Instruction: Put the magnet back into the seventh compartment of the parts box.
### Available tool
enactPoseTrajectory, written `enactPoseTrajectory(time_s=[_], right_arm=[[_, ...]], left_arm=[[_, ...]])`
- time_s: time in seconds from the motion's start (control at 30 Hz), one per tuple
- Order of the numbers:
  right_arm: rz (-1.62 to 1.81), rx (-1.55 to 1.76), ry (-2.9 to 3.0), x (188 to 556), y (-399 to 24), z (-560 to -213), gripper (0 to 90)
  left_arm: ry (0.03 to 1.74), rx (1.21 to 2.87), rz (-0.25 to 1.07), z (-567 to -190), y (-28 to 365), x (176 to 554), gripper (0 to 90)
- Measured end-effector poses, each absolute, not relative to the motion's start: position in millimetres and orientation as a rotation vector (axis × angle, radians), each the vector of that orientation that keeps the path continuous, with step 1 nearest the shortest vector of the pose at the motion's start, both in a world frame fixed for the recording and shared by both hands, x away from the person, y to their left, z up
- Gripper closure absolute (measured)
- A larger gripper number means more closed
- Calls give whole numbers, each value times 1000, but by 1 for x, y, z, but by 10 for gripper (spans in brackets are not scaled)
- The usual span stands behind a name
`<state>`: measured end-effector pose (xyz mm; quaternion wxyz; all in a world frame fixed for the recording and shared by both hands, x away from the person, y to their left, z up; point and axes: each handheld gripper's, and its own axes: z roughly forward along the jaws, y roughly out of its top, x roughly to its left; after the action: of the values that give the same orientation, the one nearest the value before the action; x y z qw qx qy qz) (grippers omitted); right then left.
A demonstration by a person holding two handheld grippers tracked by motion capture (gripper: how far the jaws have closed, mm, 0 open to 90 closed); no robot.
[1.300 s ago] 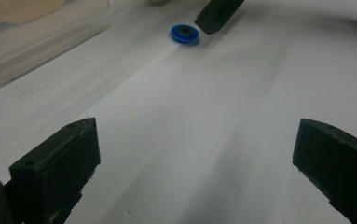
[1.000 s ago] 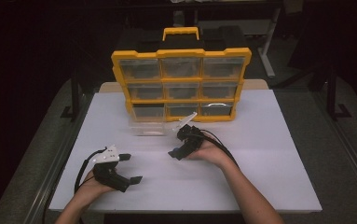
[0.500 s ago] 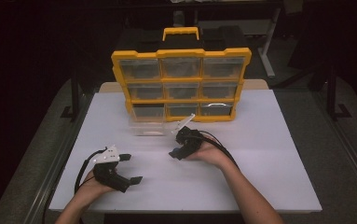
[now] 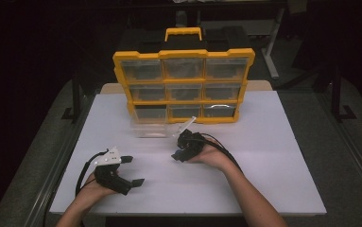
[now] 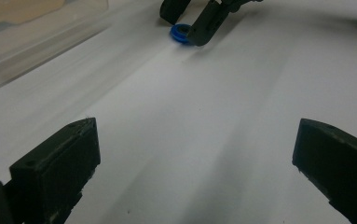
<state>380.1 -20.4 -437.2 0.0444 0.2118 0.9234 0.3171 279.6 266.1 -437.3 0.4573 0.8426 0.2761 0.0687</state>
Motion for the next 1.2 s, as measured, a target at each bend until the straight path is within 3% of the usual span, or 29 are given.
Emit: enactPoseTrajectory(time_s=[0.57, 1.2], right_arm=[[950, 630, 2814, 380, -21, -439, 595], [937, 652, 2784, 380, -24, -430, 607]], left_arm=[[680, 2078, 174, -437, 266, 279, 6], [637, 2091, 214, -438, 265, 280, 6]])
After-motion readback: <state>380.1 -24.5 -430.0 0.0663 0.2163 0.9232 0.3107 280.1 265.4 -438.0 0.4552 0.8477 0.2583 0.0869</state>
